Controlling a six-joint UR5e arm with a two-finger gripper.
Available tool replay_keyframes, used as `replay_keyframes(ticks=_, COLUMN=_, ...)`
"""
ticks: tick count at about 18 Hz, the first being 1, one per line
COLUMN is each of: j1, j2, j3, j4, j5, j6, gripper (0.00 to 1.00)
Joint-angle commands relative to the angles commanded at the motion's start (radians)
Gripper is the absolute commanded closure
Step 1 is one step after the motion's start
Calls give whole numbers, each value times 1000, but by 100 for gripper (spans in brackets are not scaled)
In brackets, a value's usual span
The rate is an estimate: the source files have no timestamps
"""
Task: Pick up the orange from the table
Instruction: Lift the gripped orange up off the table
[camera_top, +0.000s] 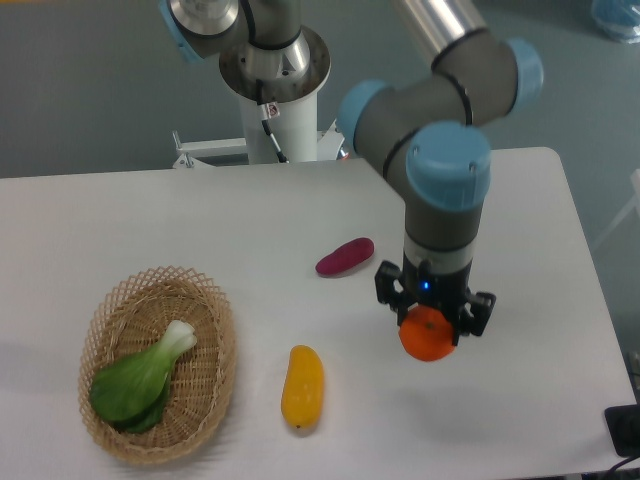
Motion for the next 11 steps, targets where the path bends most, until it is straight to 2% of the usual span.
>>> replay_keyframes(ticks=2, j1=2, j2=20, j3=28, j4=-106, j5=0, j6=2, gripper=33)
replay_keyframes(ticks=4, j1=2, j2=34, j3=61, j4=-183, j5=-2, j6=3, gripper=33)
replay_keyframes(ticks=8, j1=2, j2=71, j3=75, j4=-247, j5=-24, j6=3, gripper=33)
replay_keyframes(ticks=11, j1=-6, j2=71, j3=74, j4=-277, j5=-25, j6=3, gripper=33)
